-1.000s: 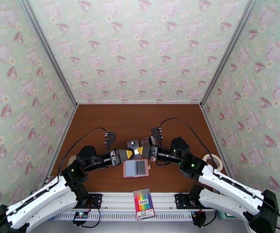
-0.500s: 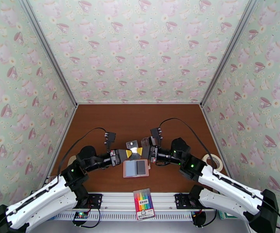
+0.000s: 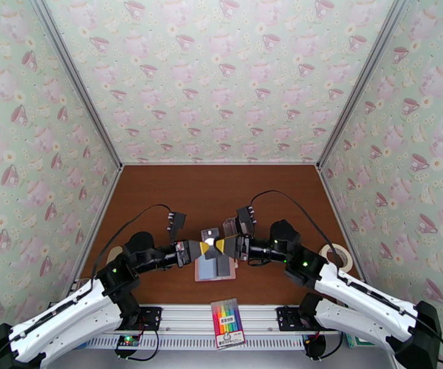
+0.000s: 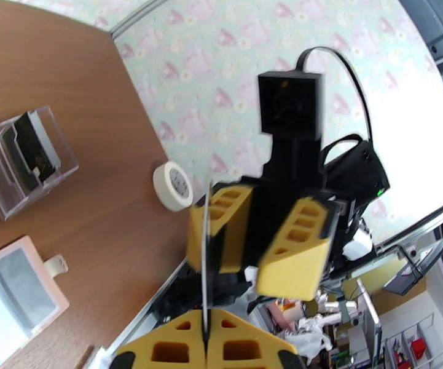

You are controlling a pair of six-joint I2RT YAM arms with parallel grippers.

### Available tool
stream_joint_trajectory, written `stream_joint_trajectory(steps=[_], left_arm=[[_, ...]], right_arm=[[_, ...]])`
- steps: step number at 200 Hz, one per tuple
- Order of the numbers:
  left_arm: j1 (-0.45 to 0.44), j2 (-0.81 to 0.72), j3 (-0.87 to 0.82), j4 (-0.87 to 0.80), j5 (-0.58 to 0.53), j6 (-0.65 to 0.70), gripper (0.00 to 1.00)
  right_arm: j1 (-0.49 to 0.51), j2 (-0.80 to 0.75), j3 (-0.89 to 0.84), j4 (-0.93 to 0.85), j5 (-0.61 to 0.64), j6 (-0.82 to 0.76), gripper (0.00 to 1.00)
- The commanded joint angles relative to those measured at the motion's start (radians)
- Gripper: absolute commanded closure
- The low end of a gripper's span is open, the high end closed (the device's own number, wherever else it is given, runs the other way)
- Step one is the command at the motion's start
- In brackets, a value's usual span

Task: Put the credit cards into the card holder

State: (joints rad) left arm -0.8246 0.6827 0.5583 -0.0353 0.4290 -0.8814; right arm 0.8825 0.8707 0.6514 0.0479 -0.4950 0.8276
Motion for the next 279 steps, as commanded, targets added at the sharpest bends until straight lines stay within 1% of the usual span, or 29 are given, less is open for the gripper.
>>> stream_joint_trajectory(steps=[1,26,49,73,128,173,206,279], left_arm=[[-0.002,-0.038,0.050,-0.098,0.074,0.066,1.00],[-0.002,-0.055,0.054,-0.126,0.106,0.074,1.00],[-0.003,-0.054,0.034,-0.075,0.125,0.048,1.00],[-0.004,-0.048,0.022,-0.016,0.139,0.033,1.00],[-0.008,-0.050,0.016,0.005,0.141,0.030,1.00],[-0.023,-0.018,0.019,0.036,0.153,0.027,1.00],[-0.029,-0.009,0.022,0.031,0.159,0.036,1.00],[-0.030,-0.007,0.019,0.032,0.158,0.033,1.00]], right_arm=[[0.004,-0.058,0.007,-0.047,-0.077,-0.085,0.65],[0.005,-0.089,0.001,-0.045,-0.117,-0.100,0.66],[0.004,-0.083,-0.012,-0.009,-0.144,-0.082,0.67],[0.004,-0.058,-0.014,-0.007,-0.145,-0.082,0.67],[0.004,-0.038,-0.018,-0.001,-0.156,-0.090,0.67],[0.005,-0.029,-0.015,0.015,-0.178,-0.085,0.74],[0.004,-0.041,-0.010,0.003,-0.184,-0.093,0.76],[0.005,-0.036,-0.013,0.007,-0.200,-0.090,0.83]])
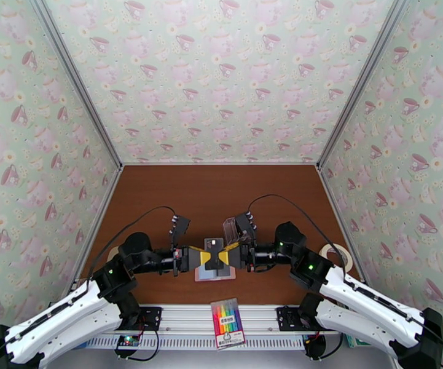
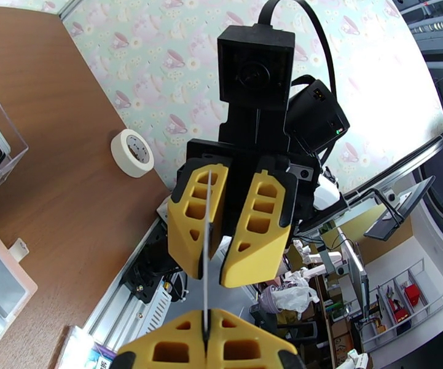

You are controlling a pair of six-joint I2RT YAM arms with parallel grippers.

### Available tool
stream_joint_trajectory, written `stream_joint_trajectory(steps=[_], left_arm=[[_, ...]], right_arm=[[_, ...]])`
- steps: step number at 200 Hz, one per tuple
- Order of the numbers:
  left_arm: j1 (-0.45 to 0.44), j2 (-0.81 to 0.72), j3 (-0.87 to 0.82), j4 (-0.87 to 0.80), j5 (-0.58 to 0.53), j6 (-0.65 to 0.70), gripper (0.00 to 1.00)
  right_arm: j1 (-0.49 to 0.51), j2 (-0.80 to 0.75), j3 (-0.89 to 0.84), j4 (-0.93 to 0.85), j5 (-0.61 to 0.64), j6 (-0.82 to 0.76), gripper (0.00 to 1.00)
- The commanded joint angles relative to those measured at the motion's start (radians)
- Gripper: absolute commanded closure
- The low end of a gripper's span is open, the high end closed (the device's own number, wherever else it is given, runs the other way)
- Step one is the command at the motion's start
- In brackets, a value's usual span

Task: Put the credit cards into the card holder

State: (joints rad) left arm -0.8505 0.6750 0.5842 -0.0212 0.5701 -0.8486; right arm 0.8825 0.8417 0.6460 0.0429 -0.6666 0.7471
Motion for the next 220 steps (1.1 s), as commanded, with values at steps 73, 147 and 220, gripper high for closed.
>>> stream_joint_trajectory(steps=[73,147,220], left_arm=[[-0.007,-0.003,-0.015,0.013,0.010,0.000,1.00],[0.008,-0.031,0.046,-0.348,-0.280,0.097,0.30],[0.133,0.014,-0.032,-0.503,-0.352,0.042,0.25]], right_arm=[[0.004,-0.009,-0.009,0.017,-0.009,0.004,1.00],[0.005,0.044,0.011,-0.059,0.082,0.015,1.00],[0.005,0.272,0.046,-0.204,0.232,0.015,1.00]])
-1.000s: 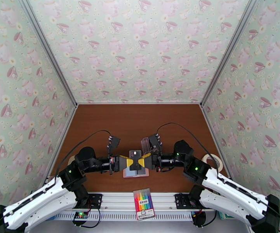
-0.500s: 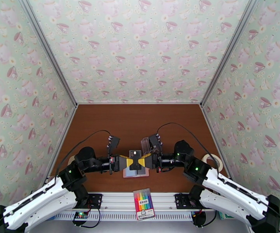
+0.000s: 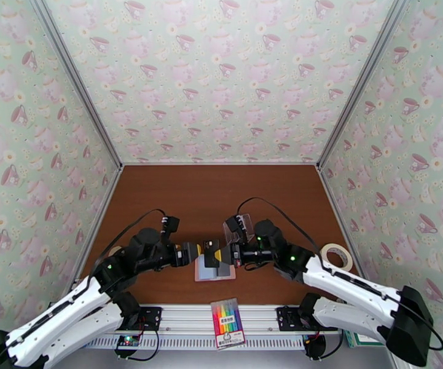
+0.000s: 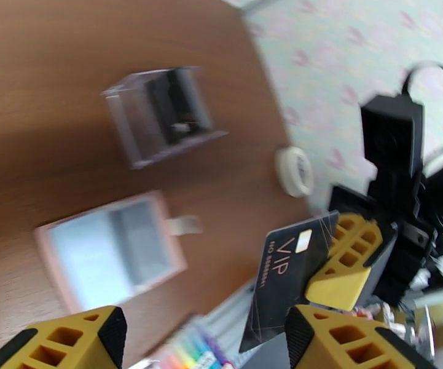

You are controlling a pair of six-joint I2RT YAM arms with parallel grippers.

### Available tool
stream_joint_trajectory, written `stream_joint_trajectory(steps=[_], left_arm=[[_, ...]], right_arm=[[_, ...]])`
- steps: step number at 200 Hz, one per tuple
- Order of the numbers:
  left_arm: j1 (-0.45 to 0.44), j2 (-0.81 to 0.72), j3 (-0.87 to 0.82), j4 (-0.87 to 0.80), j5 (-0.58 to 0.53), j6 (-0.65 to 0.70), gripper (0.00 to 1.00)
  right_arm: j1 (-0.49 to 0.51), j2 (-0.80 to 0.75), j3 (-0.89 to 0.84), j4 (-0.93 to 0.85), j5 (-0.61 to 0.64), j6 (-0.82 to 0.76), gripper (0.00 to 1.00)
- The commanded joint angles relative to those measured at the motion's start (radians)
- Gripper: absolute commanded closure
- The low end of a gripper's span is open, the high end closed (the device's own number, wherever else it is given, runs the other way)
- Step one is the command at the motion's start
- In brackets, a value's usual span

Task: Put the credit cards into the card holder

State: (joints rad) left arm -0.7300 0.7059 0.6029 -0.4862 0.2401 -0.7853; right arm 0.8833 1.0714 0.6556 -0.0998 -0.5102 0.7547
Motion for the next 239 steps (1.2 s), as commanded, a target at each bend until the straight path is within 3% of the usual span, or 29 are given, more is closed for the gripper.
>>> stream_joint_trajectory(steps=[1,122,181,239], left_arm=[[0.012,-0.017,-0.052,-0.037,-0.022,-0.022,0.24],[0.011,0.189,-0.164,0.125,0.065,-0.038,0.24],[-0.001,0.272,-0.177,0.186,0.076,-0.051,0.41],[-0.019,0.354,-0.165,0.223,0.070,-0.043,0.43]], right_arm=[[0.004,0.044,0.036,-0.061,0.076,0.007,1.00],[0.001,0.215,0.058,-0.079,0.081,0.001,1.00],[-0.022,0.263,0.042,-0.061,0.072,0.025,1.00],[-0.051,0.313,0.006,-0.023,0.058,0.034,1.00]])
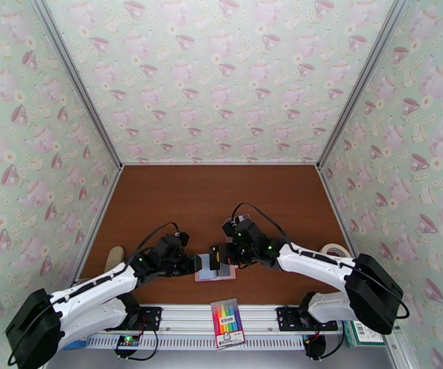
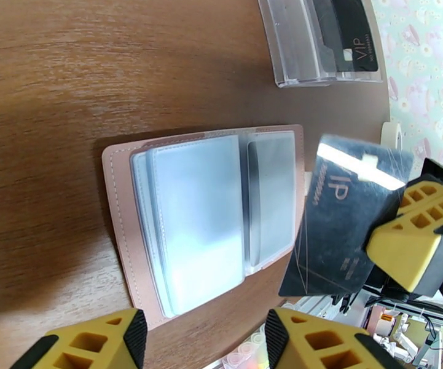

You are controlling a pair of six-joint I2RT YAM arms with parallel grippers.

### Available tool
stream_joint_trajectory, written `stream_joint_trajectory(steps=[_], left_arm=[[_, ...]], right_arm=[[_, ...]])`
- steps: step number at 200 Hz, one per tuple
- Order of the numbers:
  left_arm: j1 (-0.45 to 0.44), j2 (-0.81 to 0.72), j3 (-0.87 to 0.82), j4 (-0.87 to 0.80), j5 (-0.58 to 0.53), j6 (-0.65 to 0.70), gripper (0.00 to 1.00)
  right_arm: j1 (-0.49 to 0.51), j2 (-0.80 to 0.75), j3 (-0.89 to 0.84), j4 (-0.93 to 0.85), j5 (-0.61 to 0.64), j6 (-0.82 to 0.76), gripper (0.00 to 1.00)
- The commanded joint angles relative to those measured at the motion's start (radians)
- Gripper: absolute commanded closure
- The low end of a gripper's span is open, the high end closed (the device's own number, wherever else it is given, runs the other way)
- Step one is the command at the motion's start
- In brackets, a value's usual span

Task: Put the credit cards into the card holder

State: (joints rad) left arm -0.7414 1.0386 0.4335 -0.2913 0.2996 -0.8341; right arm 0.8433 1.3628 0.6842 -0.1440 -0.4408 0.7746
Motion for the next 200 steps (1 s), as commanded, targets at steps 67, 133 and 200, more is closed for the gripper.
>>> stream_joint_trajectory(steps=[67,133,200], left_arm=[[-0.016,0.092,0.011,0.058,0.002,0.009,0.46],[-0.024,0.151,0.023,0.086,0.005,0.012,0.49],[-0.032,0.172,0.017,0.106,0.001,0.007,0.49]], right_arm=[[-0.030,0.055,-0.069,0.063,-0.024,0.031,1.00],[-0.043,0.065,-0.095,0.085,-0.033,0.045,1.00],[-0.044,0.085,-0.111,0.137,-0.051,0.077,1.00]])
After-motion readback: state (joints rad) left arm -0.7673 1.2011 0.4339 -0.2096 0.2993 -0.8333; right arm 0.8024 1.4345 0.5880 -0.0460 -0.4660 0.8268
